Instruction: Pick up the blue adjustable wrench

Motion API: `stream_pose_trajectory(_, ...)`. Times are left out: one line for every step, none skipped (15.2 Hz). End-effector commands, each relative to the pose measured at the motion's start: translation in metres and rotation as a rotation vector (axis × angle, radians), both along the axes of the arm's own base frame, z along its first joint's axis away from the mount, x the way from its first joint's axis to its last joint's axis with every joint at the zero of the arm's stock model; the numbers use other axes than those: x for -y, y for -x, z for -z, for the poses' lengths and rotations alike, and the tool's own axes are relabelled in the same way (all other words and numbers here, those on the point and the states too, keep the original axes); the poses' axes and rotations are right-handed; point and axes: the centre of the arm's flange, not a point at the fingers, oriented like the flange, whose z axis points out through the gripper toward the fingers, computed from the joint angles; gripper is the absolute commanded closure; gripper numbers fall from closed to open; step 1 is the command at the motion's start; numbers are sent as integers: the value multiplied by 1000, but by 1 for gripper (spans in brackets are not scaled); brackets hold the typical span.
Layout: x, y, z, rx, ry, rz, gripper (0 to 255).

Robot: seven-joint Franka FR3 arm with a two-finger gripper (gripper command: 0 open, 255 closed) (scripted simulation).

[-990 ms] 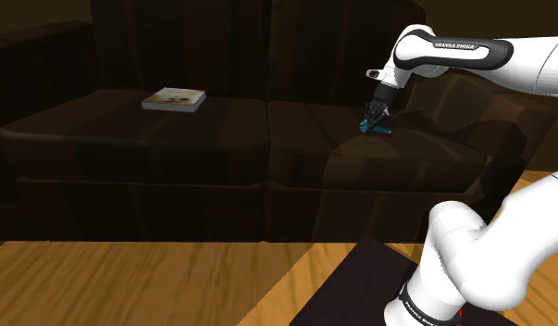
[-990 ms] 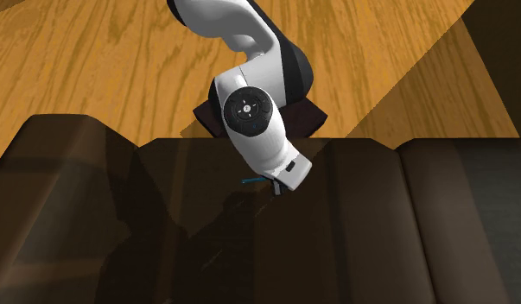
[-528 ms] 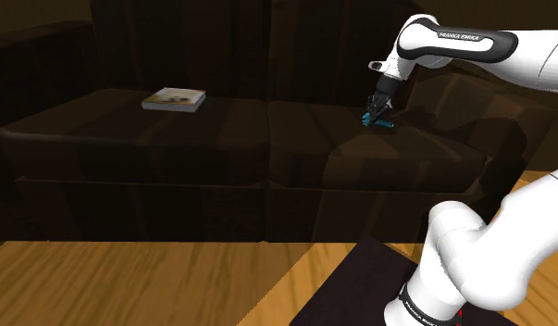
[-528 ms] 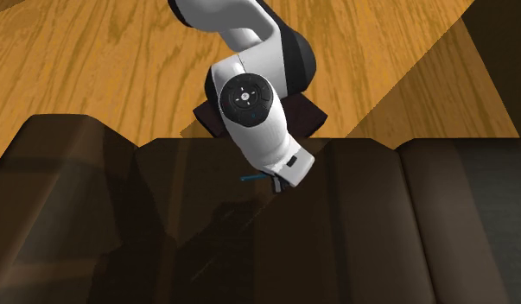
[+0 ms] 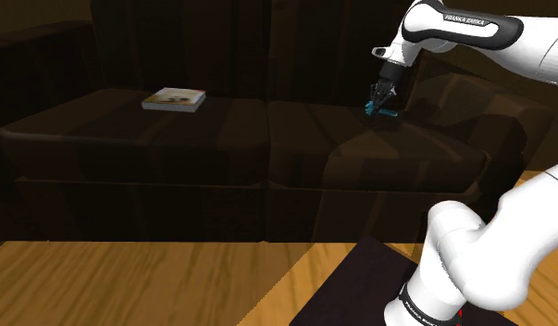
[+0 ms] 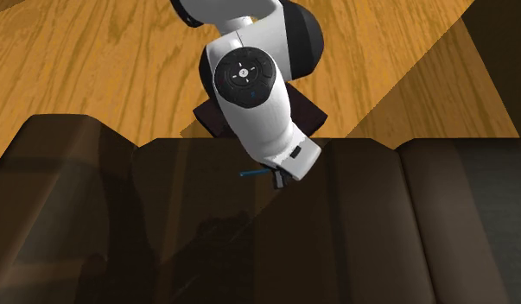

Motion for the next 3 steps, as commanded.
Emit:
stream_pose_trajectory(1, 0, -11, 0, 0, 0, 255)
stream_pose_trajectory(1, 0, -12, 0, 0, 0, 255)
stream_pose_trajectory(1, 0, -12, 0, 0, 0, 255)
